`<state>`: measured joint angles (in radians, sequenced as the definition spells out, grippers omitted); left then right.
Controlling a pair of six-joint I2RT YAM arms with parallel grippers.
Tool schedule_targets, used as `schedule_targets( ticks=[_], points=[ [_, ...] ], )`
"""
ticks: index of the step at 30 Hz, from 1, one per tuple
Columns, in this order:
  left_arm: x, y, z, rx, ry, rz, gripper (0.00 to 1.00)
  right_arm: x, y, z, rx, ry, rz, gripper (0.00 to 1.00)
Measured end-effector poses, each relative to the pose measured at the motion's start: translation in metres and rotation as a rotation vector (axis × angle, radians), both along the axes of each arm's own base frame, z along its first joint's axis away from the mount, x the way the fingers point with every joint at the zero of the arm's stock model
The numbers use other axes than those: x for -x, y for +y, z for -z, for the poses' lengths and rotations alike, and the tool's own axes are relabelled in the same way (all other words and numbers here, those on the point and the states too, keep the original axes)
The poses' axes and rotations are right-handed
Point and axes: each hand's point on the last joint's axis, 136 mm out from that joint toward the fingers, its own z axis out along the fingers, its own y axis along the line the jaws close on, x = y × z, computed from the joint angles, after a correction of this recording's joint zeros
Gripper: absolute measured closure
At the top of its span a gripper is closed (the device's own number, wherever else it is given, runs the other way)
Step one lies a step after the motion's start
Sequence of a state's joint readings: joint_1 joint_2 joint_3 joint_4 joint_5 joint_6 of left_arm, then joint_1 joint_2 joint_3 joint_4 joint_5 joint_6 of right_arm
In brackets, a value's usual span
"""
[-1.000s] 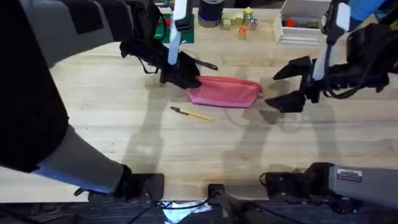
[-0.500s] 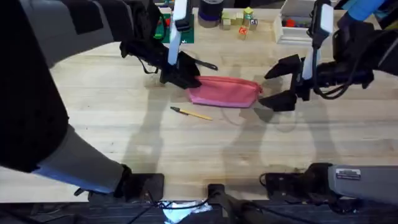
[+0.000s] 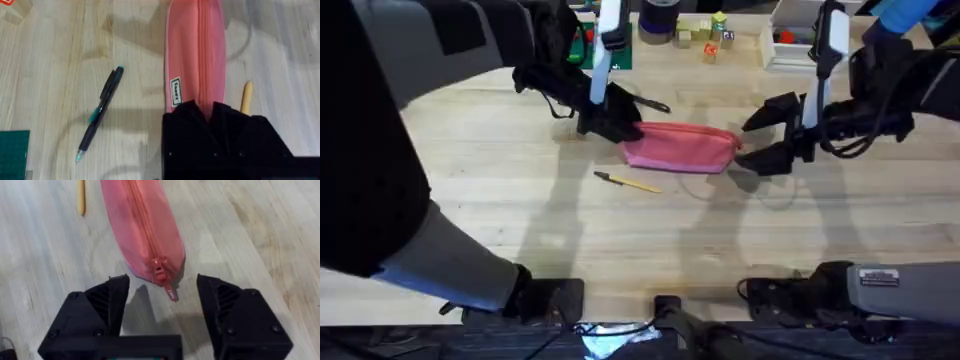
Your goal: Unzip the bag, pick up the pens from the table one at a time and place them inside, then zip the bag closed.
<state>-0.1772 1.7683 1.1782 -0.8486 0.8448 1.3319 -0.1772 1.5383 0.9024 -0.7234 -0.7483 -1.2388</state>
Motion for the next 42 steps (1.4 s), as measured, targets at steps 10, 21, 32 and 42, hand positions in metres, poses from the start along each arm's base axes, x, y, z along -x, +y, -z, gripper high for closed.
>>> schedule_targets(
  ticks=[10, 21, 32, 42],
  points=[
    [0.0, 0.0, 0.0, 0.0, 0.0, 0.0, 0.959, 0.001, 0.006, 0.0, 0.001, -0.005, -0.022, 0.76],
    [0.0, 0.0, 0.0, 0.0, 0.0, 0.0, 0.959, 0.001, 0.006, -0.001, 0.0, -0.001, -0.021, 0.971],
    [-0.001, 0.001, 0.0, -0.001, -0.002, -0.002, 0.959, -0.034, 0.001, -0.037, 0.018, -0.102, 0.002, 0.971],
    [-0.001, 0.001, 0.0, -0.002, -0.001, -0.002, 0.959, -0.032, 0.019, -0.042, 0.0, -0.107, -0.045, 0.971]
  ],
)
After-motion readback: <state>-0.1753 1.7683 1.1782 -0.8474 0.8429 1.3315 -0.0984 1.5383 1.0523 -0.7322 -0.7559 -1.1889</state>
